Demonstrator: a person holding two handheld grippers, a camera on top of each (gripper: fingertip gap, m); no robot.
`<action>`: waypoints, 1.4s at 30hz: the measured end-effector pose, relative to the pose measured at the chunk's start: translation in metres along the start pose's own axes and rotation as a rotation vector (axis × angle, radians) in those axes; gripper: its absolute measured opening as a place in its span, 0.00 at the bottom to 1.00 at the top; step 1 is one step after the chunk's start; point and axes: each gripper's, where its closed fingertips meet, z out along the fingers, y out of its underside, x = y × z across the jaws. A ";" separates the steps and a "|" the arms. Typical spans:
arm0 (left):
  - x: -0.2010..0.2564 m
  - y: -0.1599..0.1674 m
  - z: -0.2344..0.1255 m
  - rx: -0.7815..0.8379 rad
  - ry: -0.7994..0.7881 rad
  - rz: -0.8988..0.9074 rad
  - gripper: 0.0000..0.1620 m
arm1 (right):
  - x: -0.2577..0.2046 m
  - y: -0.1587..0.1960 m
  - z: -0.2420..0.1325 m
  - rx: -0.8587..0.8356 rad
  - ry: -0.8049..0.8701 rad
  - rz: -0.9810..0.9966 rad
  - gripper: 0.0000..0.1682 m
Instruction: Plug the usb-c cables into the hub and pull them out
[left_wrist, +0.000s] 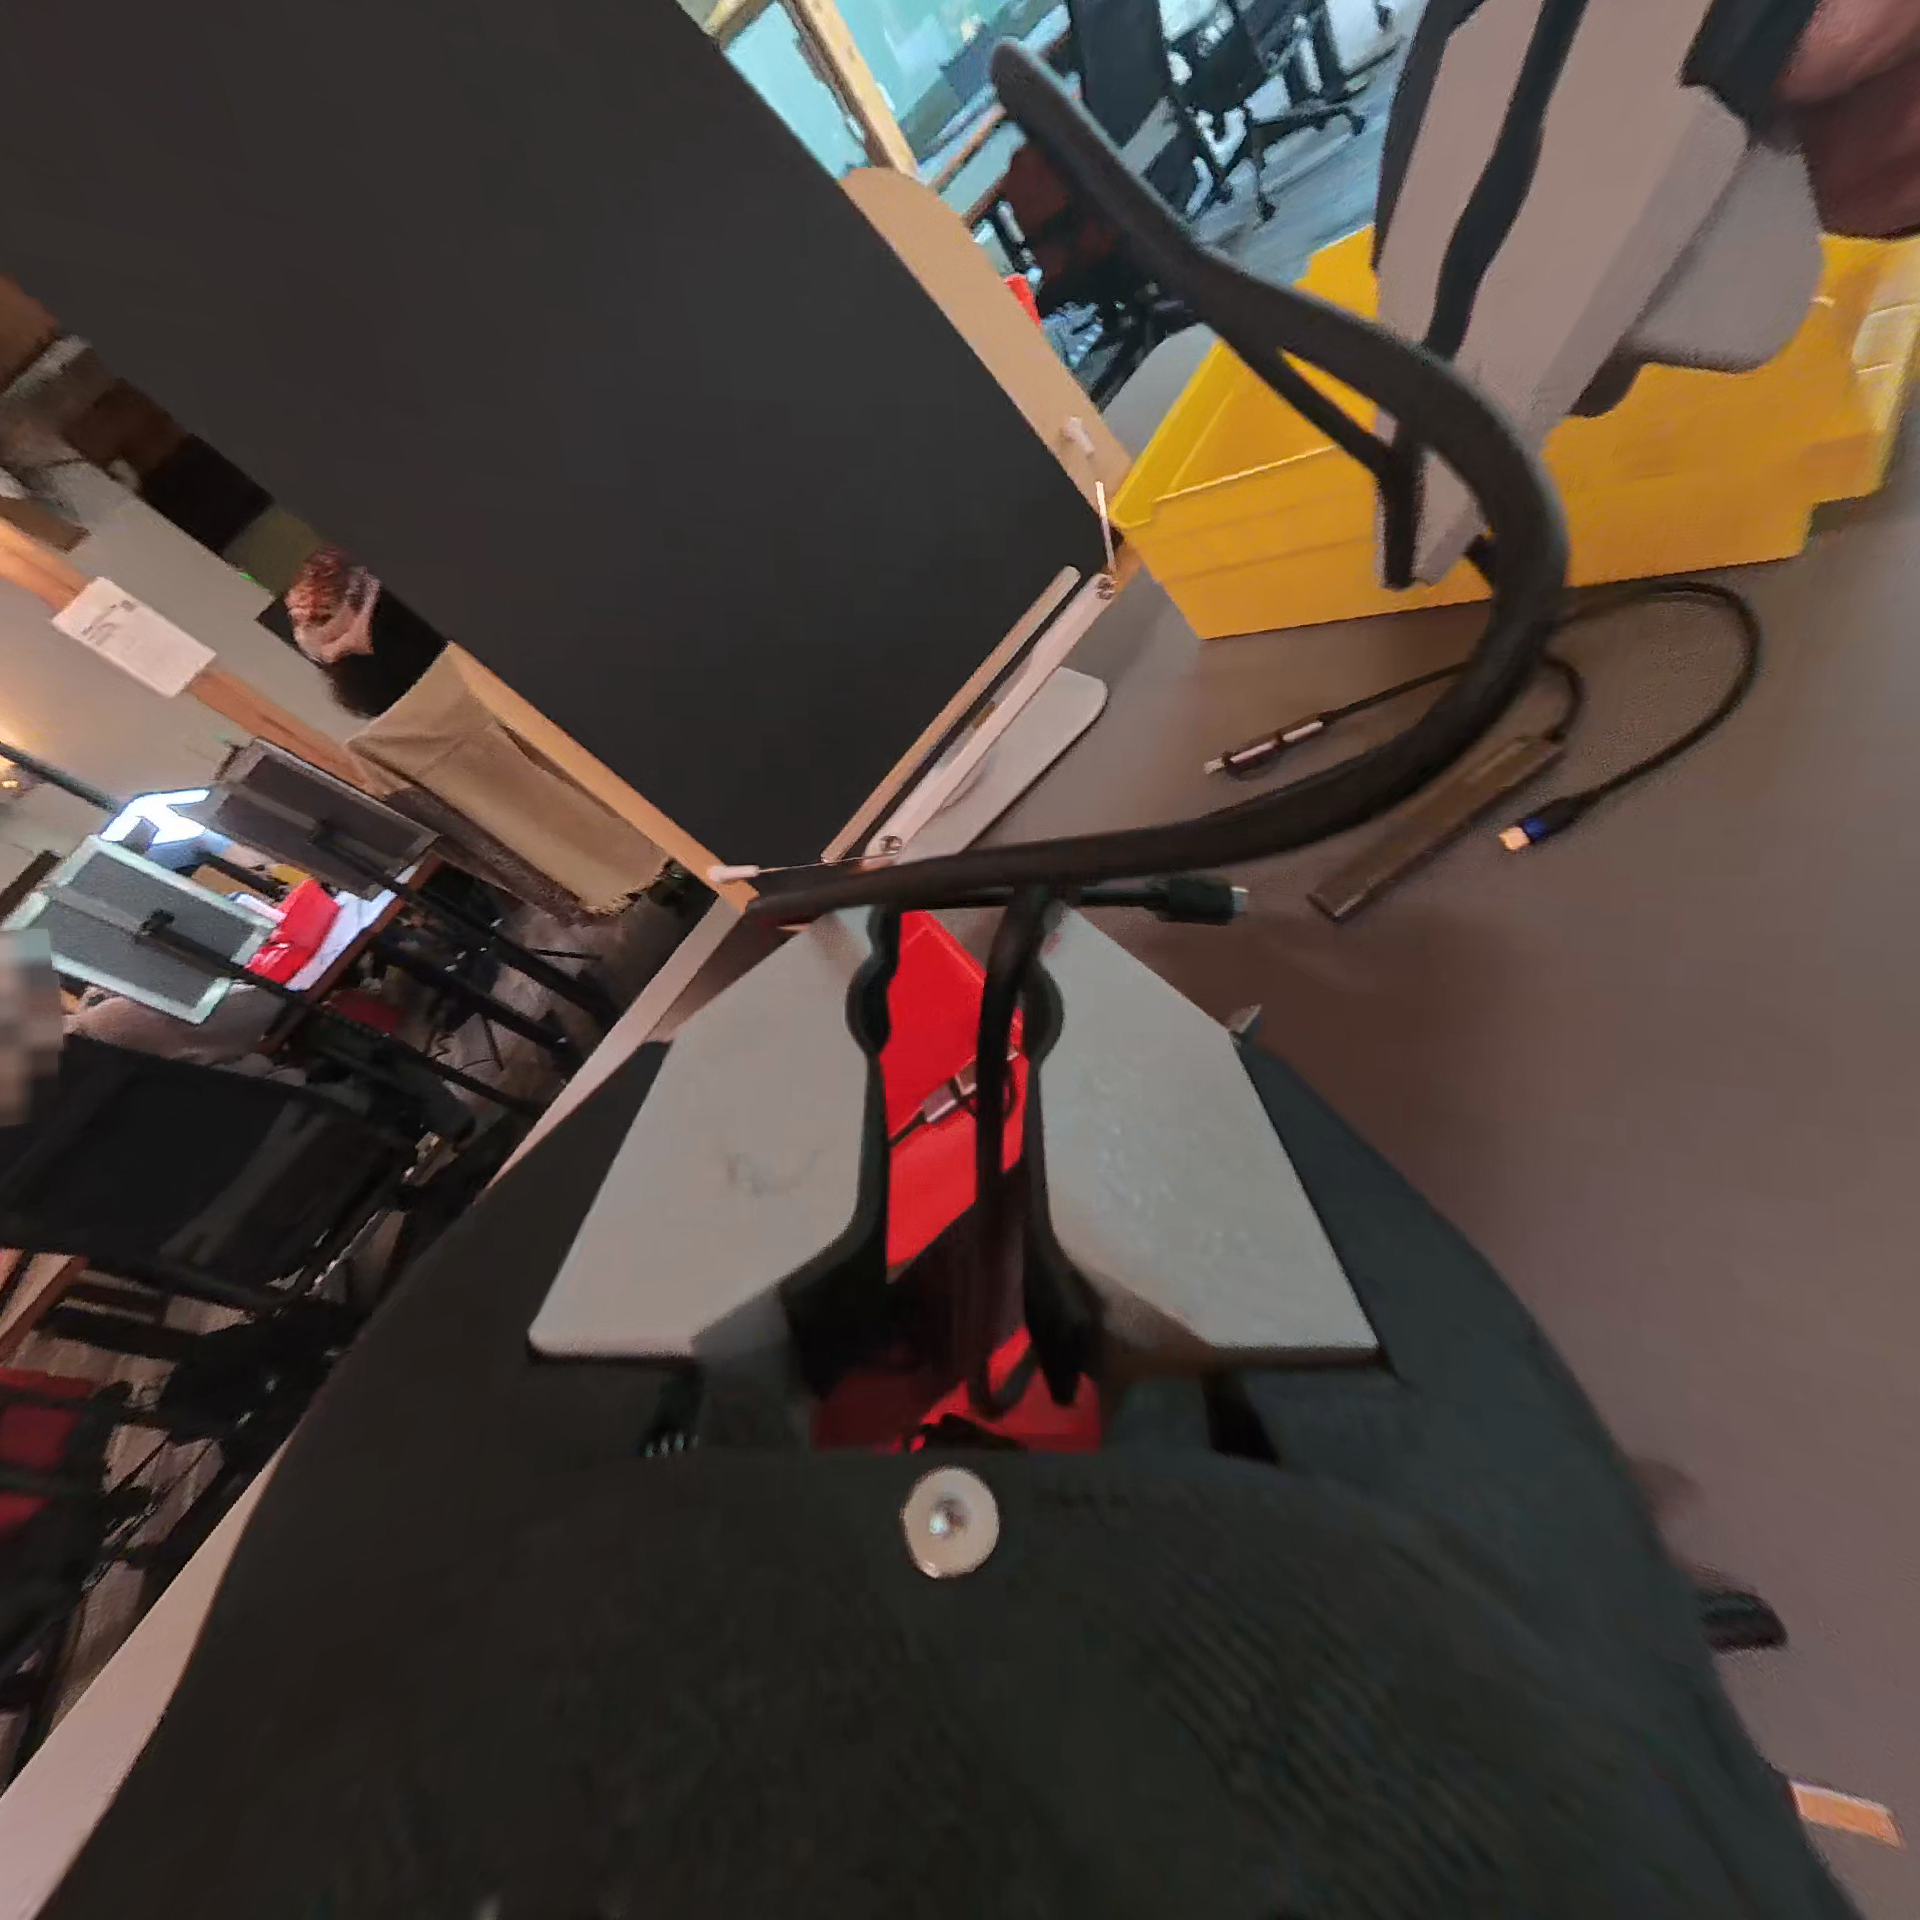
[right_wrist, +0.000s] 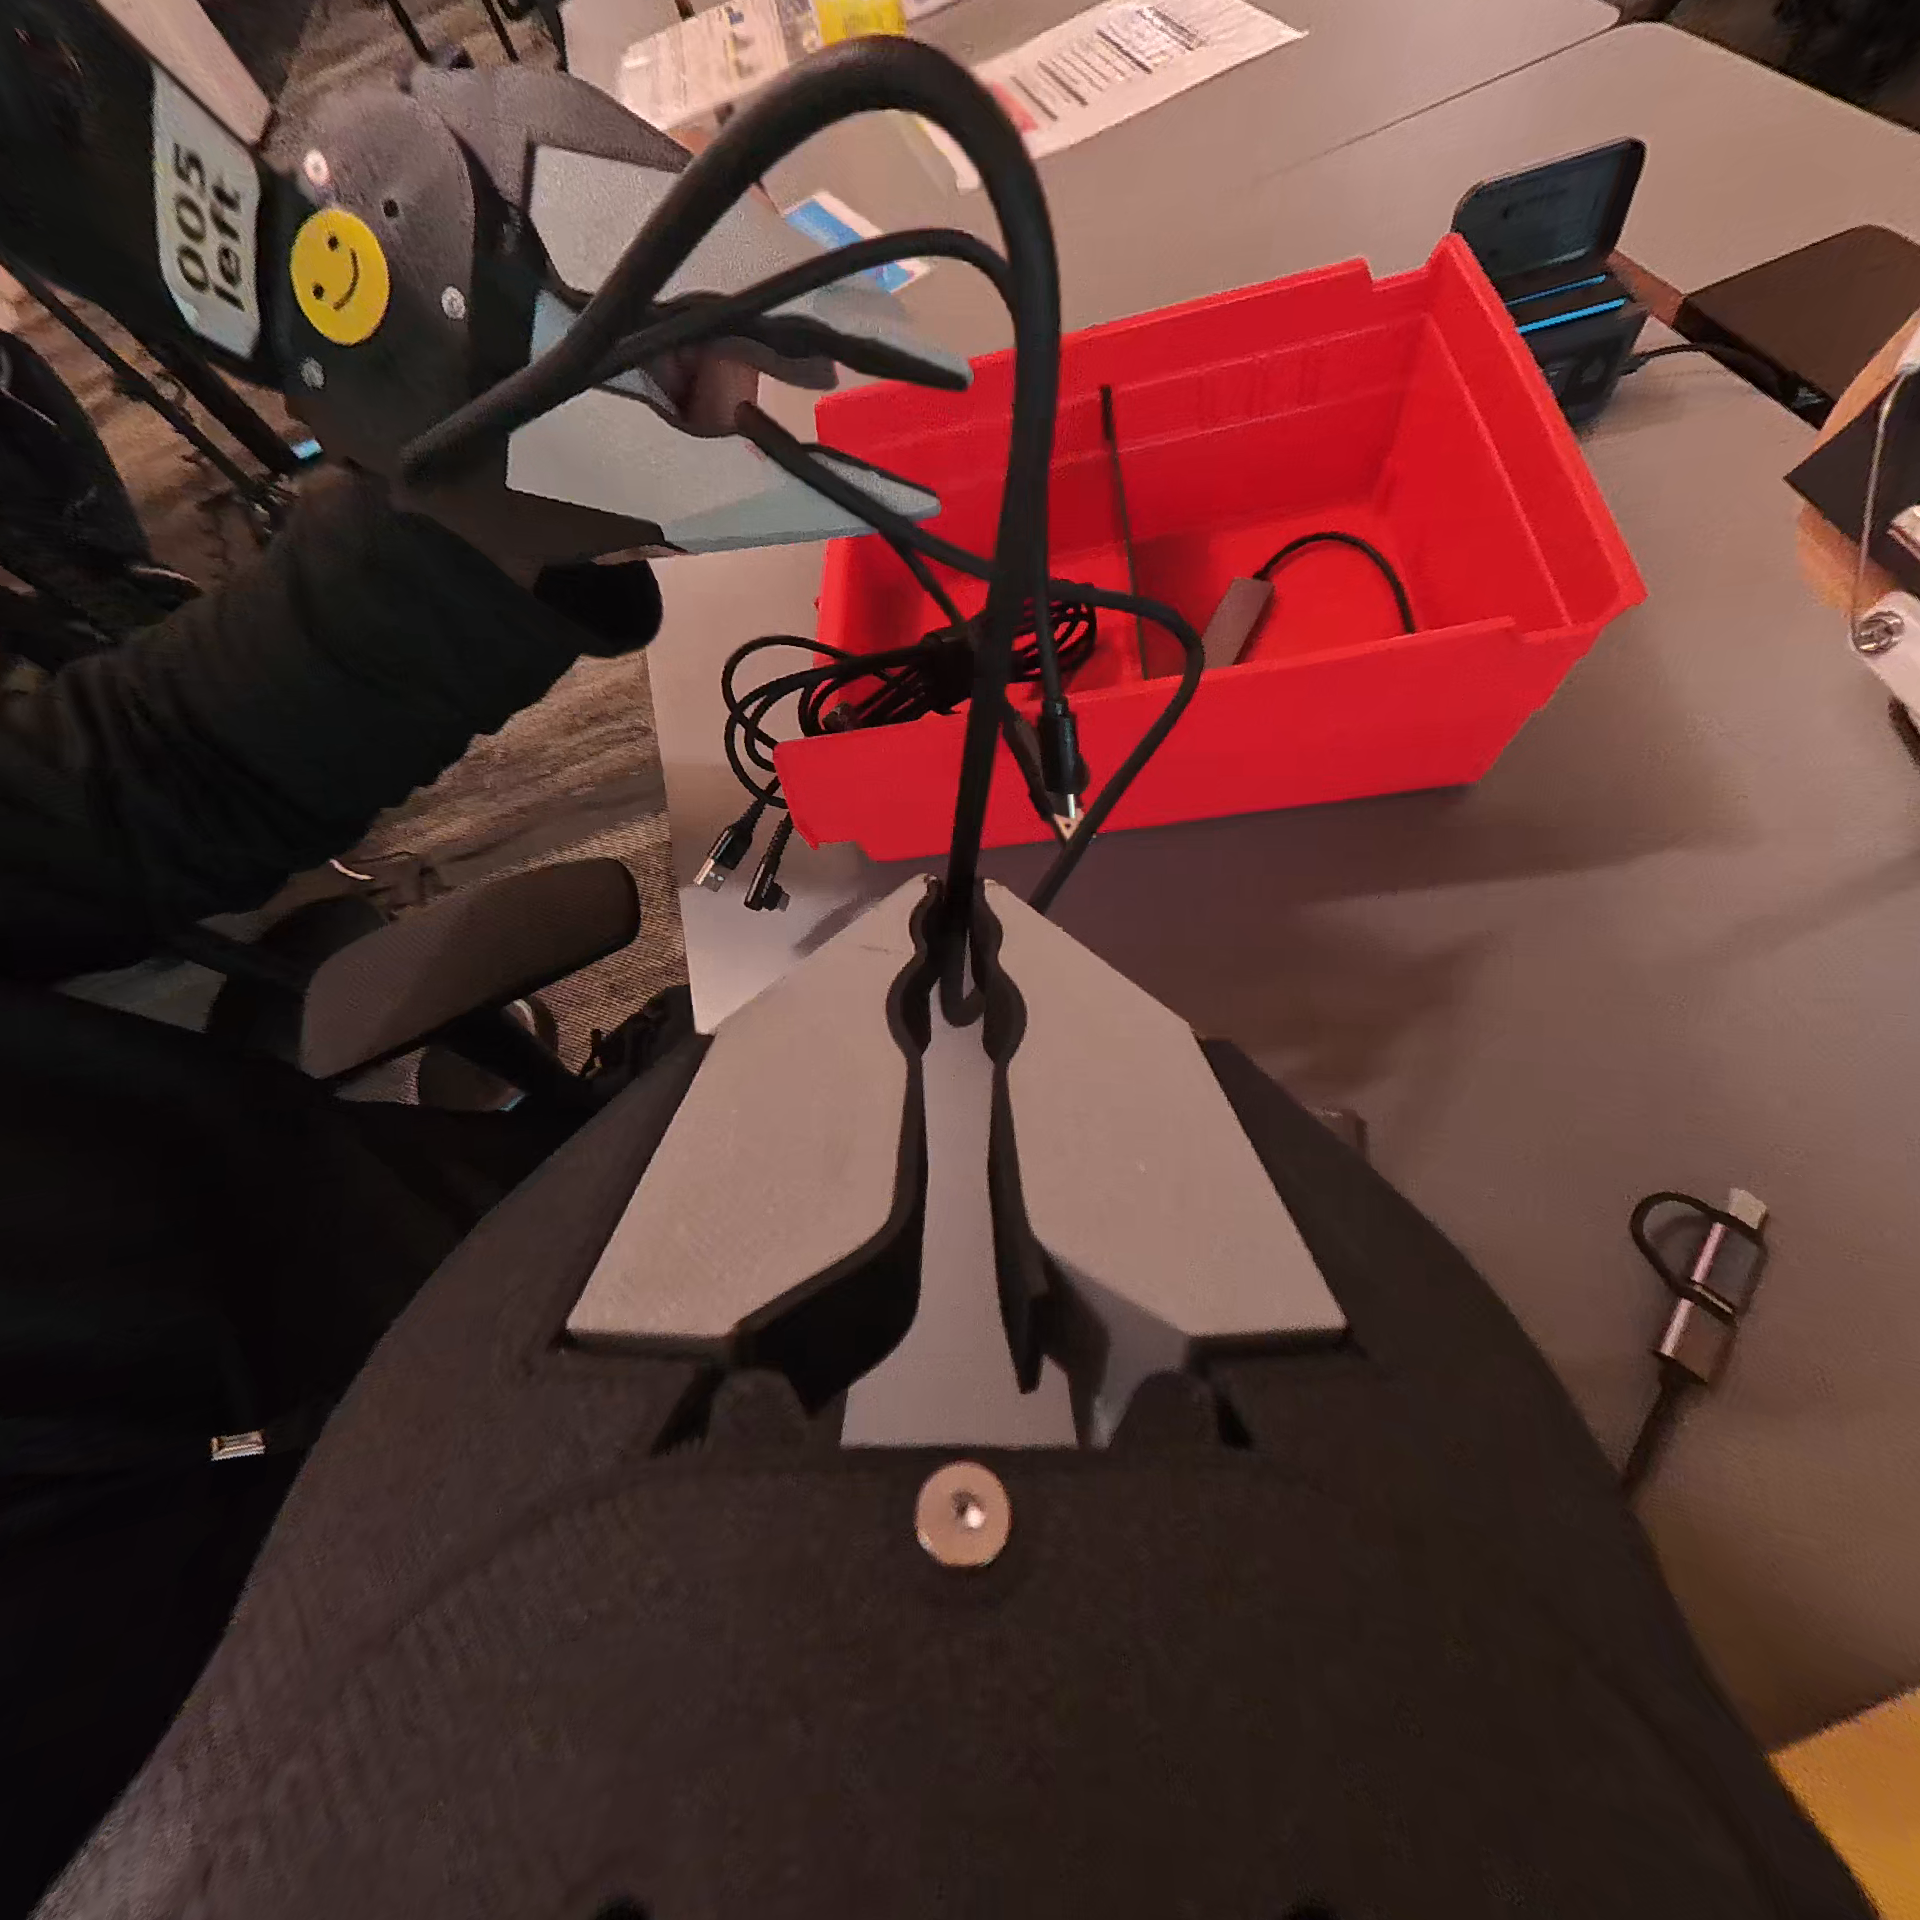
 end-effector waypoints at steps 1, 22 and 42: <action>-0.001 0.000 -0.001 0.015 -0.016 -0.002 0.13 | 0.001 0.000 0.001 0.006 -0.007 0.005 0.00; -0.012 0.023 -0.003 -0.020 -0.262 0.194 0.00 | 0.000 0.003 0.017 0.028 -0.050 0.099 0.03; -0.092 0.093 -0.017 -0.470 -0.112 0.368 0.00 | 0.052 0.053 -0.027 0.243 -0.007 0.293 0.06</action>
